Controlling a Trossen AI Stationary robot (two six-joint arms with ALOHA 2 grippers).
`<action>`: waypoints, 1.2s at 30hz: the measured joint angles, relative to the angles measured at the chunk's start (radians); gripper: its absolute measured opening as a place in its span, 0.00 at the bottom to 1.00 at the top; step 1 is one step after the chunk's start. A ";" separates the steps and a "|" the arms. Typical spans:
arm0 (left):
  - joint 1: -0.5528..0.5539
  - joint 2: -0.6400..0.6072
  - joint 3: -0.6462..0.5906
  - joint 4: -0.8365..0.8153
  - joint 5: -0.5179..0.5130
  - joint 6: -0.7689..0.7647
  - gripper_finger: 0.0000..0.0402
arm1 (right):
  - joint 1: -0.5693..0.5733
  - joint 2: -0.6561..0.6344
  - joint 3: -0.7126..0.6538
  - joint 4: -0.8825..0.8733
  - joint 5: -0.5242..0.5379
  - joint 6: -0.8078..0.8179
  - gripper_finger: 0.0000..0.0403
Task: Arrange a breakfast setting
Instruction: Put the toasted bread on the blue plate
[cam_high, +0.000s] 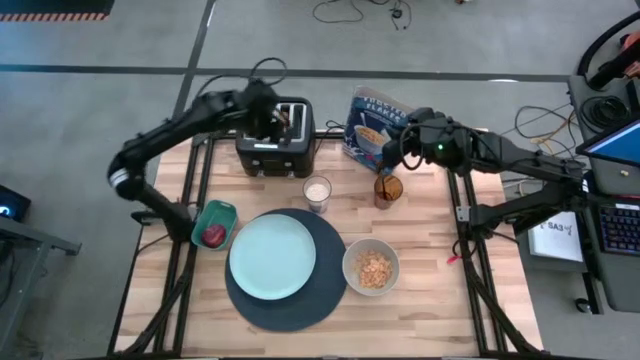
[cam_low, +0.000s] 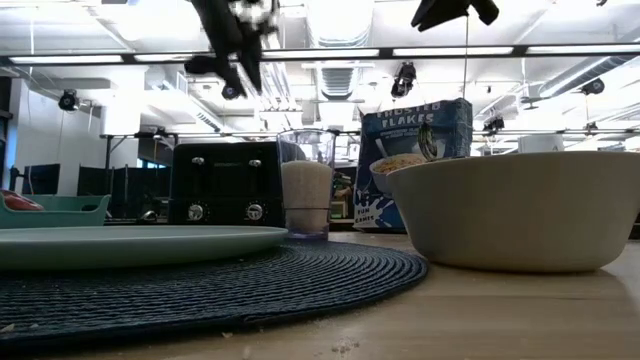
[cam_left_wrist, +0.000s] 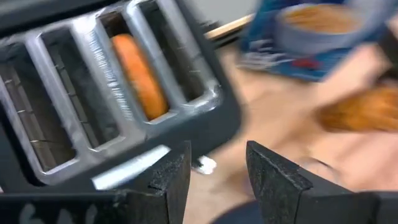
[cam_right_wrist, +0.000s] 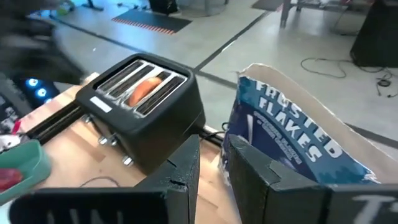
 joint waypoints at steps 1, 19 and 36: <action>0.024 0.032 0.000 -0.004 0.003 0.001 0.34 | 0.000 0.006 0.008 -0.008 -0.006 0.000 0.17; 0.185 0.318 0.217 0.029 -0.063 0.123 0.55 | 0.001 0.055 0.017 -0.054 -0.063 0.011 0.21; 0.194 0.351 0.139 0.051 -0.043 0.100 0.50 | 0.002 0.055 0.017 -0.059 -0.068 0.007 0.22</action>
